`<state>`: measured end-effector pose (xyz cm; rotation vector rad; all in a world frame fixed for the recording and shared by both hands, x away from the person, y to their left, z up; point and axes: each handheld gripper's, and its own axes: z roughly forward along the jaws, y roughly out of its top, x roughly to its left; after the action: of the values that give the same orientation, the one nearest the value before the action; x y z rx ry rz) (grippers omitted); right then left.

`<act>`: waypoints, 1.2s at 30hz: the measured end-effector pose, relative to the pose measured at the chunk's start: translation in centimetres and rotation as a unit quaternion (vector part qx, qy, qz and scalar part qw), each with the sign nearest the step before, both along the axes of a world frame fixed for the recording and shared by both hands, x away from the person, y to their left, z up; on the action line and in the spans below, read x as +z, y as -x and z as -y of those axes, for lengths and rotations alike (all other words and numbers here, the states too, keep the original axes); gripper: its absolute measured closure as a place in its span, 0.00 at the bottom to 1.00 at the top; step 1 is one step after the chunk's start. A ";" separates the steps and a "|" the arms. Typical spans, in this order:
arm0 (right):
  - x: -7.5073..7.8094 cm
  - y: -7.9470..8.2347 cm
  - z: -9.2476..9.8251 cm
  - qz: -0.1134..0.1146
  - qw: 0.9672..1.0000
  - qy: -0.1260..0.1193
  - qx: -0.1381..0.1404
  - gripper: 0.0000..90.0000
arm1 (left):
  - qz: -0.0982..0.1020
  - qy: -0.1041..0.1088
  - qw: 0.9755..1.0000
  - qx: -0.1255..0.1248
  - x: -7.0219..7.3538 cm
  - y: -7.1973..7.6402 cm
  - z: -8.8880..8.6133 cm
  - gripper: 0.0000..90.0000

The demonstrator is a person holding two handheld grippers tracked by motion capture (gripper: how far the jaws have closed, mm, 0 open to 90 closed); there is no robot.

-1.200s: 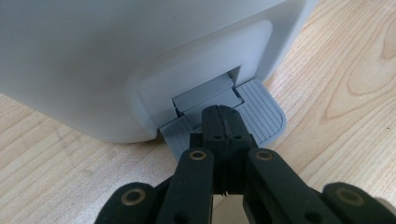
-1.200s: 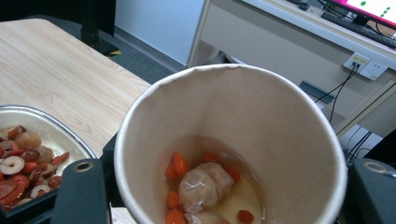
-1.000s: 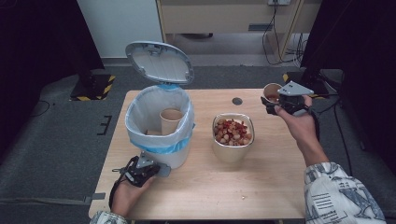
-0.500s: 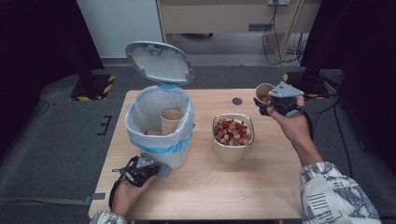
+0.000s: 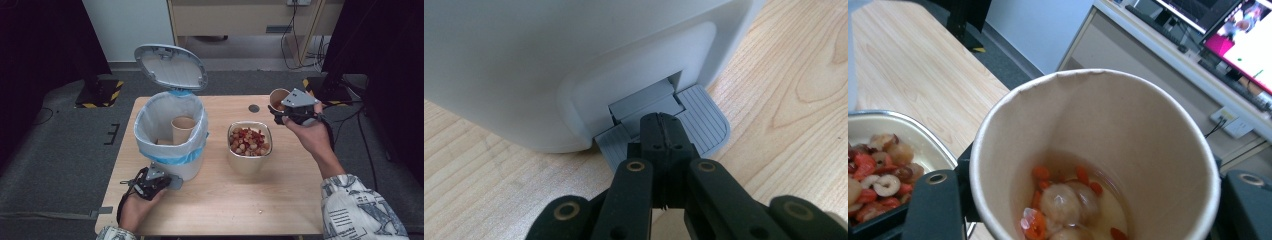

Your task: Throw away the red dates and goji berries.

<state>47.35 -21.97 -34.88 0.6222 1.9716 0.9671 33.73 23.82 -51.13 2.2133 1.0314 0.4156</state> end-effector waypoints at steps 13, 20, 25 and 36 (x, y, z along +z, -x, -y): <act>0.1 0.8 -0.7 0.055 0.995 0.072 0.031 0.34 | 0.000 0.000 1.000 0.000 0.0 0.0 0.0 1.00; 0.0 1.0 -1.7 0.056 0.994 0.078 0.049 0.33 | 0.000 0.000 1.000 0.000 0.0 0.0 0.0 1.00; -0.1 0.9 -2.1 0.056 0.994 0.083 0.046 0.33 | -0.001 0.002 1.000 0.000 0.0 0.0 0.0 1.00; -0.4 1.2 -2.4 0.064 0.989 0.123 0.049 0.33 | -0.001 0.002 1.000 0.001 0.0 0.0 0.0 1.00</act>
<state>46.14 -19.56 -35.28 0.3209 1.9814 0.7847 33.75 23.85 -51.13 2.2113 1.0341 0.4110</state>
